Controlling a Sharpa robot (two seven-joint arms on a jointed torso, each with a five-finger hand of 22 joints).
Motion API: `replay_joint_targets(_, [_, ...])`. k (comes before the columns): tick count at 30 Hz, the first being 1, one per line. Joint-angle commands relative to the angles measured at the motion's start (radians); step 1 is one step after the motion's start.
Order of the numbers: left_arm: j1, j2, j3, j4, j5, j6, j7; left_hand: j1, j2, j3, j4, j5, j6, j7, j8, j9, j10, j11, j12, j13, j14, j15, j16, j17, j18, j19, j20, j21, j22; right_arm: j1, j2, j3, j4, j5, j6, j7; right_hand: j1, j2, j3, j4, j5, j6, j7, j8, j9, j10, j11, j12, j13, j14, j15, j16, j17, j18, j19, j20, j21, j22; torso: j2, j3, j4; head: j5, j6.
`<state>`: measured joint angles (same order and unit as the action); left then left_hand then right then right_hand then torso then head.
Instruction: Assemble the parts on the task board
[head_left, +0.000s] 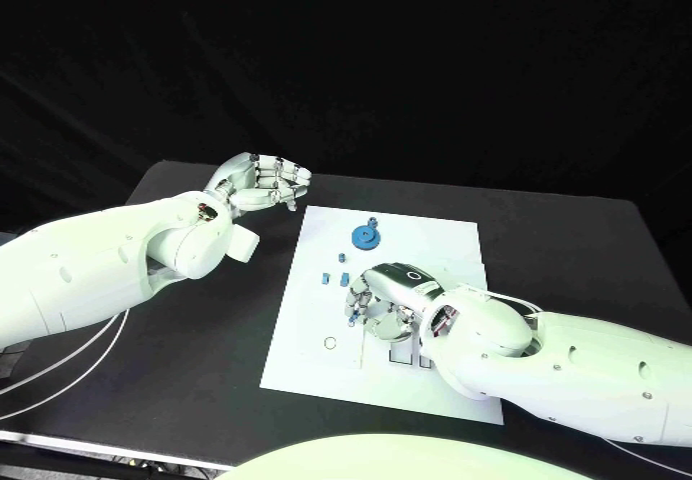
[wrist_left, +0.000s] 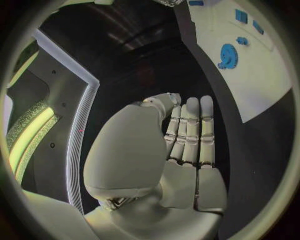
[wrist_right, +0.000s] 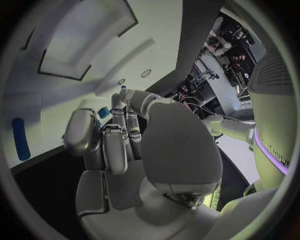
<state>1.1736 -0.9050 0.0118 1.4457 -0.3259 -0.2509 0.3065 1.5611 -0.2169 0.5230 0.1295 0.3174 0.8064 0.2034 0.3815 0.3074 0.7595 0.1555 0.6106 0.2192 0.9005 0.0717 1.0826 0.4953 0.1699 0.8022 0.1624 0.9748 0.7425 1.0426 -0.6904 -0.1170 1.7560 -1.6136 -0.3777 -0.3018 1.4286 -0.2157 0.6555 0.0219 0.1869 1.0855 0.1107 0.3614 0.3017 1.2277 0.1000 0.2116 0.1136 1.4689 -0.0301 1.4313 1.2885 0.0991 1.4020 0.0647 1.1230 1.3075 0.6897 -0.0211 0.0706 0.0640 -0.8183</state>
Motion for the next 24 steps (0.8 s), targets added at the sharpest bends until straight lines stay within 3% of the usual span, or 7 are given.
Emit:
replay_joint_targets(1, [0.001,0.002,0.001,0.0,0.006,0.018,0.005,-0.011,0.002,0.0,-0.006,-0.001,0.001,0.005,0.003,-0.001,-0.005,-0.001,-0.006,-0.001,-0.005,0.005,-0.004,-0.001,0.015,-0.006,0.002,-0.006,-0.001,-0.001,-0.001,0.0,0.002,-0.003,0.014,0.005,-0.011,0.002,0.0,-0.007,0.003,0.002,0.006,0.005,0.002,0.067,-0.059,0.002,0.001,0.047,-0.005,0.001,0.001,-0.01,0.001,0.001,-0.004,0.048,0.0,0.0001,0.0004,0.0,-0.001])
replay_joint_targets(24, [0.001,0.002,0.001,0.0,0.006,0.022,0.003,-0.011,0.005,0.003,-0.015,0.001,0.002,0.005,0.006,-0.004,-0.007,-0.002,-0.005,-0.005,-0.006,0.004,-0.006,-0.003,0.016,-0.006,0.002,-0.008,-0.003,-0.002,0.003,-0.002,-0.006,-0.001,0.037,0.0,-0.014,0.003,0.001,-0.009,0.004,0.002,0.007,0.005,0.002,0.067,-0.058,0.0,0.002,0.048,-0.005,0.001,0.002,-0.01,0.001,0.001,-0.005,0.048,0.0,-0.0004,0.0004,-0.003,-0.004])
